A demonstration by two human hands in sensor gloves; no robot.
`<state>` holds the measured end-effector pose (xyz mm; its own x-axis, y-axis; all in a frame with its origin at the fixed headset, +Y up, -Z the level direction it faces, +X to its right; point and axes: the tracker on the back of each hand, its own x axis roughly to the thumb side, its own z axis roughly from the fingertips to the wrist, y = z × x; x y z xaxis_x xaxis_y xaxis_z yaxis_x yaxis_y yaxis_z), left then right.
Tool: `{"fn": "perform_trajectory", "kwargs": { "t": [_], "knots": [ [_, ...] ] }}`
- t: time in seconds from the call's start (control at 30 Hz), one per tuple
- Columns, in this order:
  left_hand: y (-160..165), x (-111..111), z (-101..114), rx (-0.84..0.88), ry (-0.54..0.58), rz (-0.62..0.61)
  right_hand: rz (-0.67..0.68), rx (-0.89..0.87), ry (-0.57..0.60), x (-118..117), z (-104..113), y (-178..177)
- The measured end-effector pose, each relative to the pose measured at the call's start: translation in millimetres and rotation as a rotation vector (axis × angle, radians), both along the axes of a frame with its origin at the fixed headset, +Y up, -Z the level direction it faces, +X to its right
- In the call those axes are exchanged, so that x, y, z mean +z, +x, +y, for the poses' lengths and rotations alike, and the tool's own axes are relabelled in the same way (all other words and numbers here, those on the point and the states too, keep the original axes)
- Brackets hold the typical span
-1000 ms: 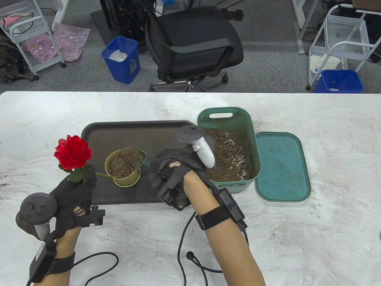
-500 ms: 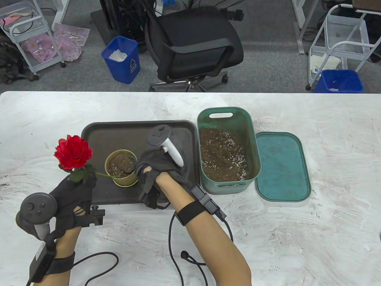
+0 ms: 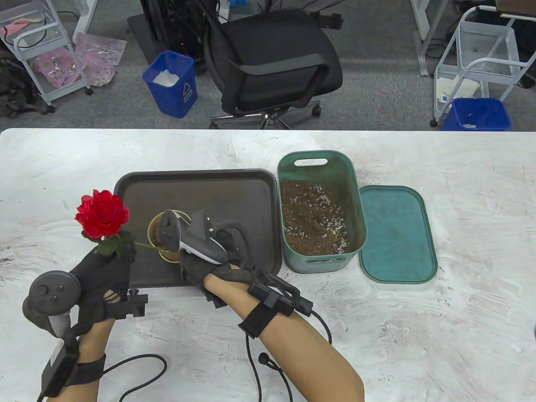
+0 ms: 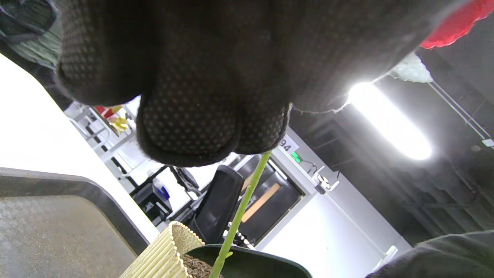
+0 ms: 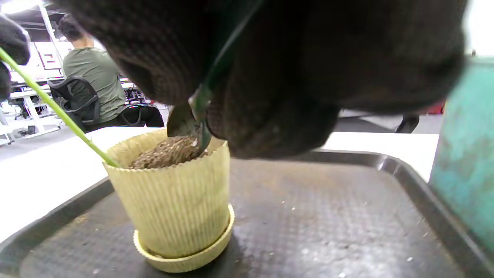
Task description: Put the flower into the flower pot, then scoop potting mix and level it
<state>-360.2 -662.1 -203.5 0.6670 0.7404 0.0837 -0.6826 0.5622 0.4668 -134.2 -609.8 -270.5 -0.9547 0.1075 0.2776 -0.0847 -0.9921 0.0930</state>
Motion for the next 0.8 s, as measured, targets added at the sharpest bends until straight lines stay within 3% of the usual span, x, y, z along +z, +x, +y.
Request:
{"fn": "perform_trajectory", "kwargs": {
  "t": [0.2,0.43,0.57,0.8],
  "knots": [
    [0.0,0.0,-0.3,0.0,0.001,-0.001,-0.034,-0.046,0.012,4.3,18.8,19.0],
    [0.4,0.1,-0.4,0.004,0.0,-0.002,-0.14,-0.138,0.05,1.6,48.3,67.1],
    [0.7,0.3,-0.4,0.0,0.001,-0.003,-0.262,-0.184,0.075,-7.6,62.9,111.9],
    [0.9,0.3,-0.6,-0.005,0.003,-0.003,-0.511,-0.258,0.057,-30.9,69.2,189.3]
  ]
}}
